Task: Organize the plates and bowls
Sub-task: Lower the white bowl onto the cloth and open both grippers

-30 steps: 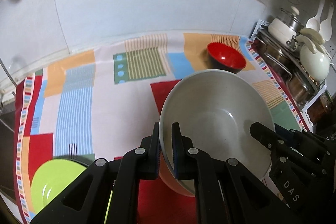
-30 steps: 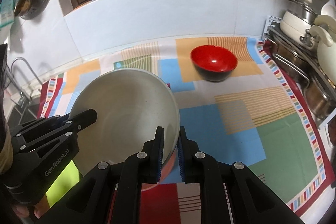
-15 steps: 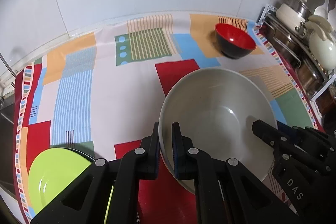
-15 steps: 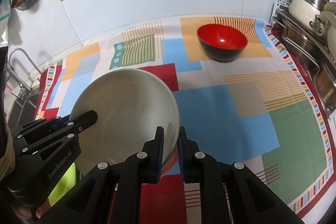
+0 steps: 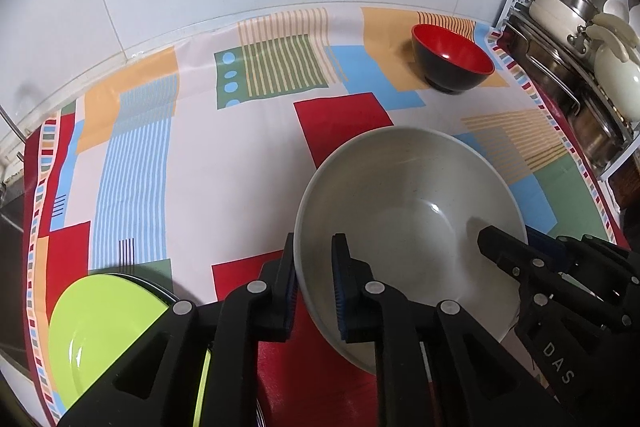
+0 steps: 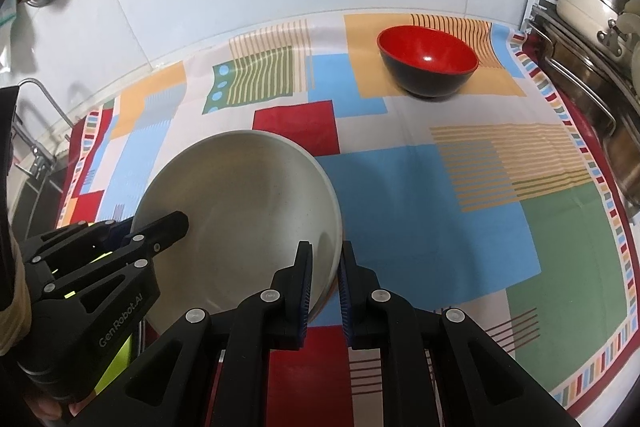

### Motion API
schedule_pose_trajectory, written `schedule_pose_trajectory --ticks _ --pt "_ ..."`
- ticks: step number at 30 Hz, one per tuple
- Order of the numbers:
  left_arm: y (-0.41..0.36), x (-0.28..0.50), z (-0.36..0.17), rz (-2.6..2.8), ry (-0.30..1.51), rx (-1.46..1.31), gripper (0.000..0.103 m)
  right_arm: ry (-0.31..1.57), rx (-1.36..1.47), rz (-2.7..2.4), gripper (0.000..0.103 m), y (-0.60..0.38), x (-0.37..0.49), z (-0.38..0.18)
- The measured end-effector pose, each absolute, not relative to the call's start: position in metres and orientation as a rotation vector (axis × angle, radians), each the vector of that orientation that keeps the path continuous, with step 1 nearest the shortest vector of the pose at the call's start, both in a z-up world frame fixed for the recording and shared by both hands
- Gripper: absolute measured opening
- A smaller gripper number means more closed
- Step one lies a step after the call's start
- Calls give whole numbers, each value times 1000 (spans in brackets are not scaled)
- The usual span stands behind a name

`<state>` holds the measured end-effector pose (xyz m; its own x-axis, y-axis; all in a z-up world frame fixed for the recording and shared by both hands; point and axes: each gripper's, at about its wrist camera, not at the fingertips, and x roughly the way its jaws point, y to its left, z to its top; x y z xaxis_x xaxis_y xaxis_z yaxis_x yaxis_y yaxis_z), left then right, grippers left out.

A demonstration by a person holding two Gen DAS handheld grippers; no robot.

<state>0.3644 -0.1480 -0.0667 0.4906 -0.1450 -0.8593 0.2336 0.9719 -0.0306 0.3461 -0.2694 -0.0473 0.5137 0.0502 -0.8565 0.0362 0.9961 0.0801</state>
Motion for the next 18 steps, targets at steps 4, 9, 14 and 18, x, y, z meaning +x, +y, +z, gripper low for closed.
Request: schedule_pose_trajectory --ticks 4,9,14,18 --pt "-149 364 -67 -234 1029 96 20 1030 88 13 14 -269 346 -48" --pt "-146 364 -65 -215 1012 101 41 1030 81 3 15 -270 347 -48" --pt "-142 365 -57 -198 990 96 51 1020 67 10 33 -268 346 -48" --pt "-140 365 -51 -194 972 98 55 1010 82 10 41 -271 345 -46"
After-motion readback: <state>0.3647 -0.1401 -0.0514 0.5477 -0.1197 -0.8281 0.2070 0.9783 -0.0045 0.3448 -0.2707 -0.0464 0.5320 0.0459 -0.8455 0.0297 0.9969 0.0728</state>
